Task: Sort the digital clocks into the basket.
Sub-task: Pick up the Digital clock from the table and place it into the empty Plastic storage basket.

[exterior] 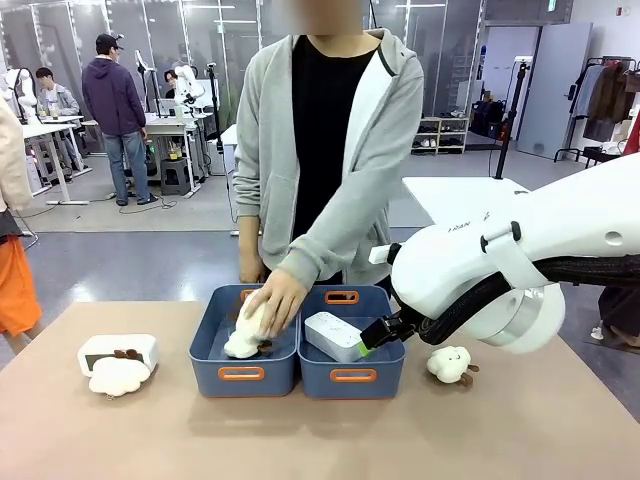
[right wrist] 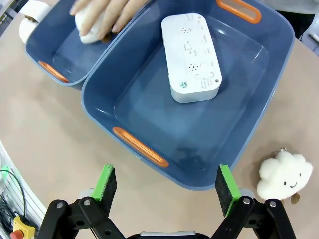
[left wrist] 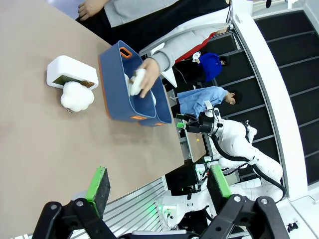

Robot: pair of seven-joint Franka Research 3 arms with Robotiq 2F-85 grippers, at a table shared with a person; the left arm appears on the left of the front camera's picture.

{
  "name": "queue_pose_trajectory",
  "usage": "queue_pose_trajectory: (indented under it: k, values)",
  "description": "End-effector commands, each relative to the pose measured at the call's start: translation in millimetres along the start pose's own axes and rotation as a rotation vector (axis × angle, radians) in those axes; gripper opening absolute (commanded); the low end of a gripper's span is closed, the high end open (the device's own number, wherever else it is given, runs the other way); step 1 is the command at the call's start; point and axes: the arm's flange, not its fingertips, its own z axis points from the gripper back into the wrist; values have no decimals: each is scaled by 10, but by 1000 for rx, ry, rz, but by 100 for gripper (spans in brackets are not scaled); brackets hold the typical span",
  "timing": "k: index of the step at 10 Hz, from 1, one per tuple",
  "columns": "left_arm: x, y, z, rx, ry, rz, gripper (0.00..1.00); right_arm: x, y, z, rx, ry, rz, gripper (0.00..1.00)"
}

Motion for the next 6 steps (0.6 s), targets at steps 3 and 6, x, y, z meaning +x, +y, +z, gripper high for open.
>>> queue_pose_trajectory:
  k: [3,6]
  values:
    - [8,-9,16,-19,-4,-5,100,-393,-330,1003,301,-95,-145,100]
    - [8,-9,16,-19,-4,-5,100,-957,-960,1688,691,-239,-533,100]
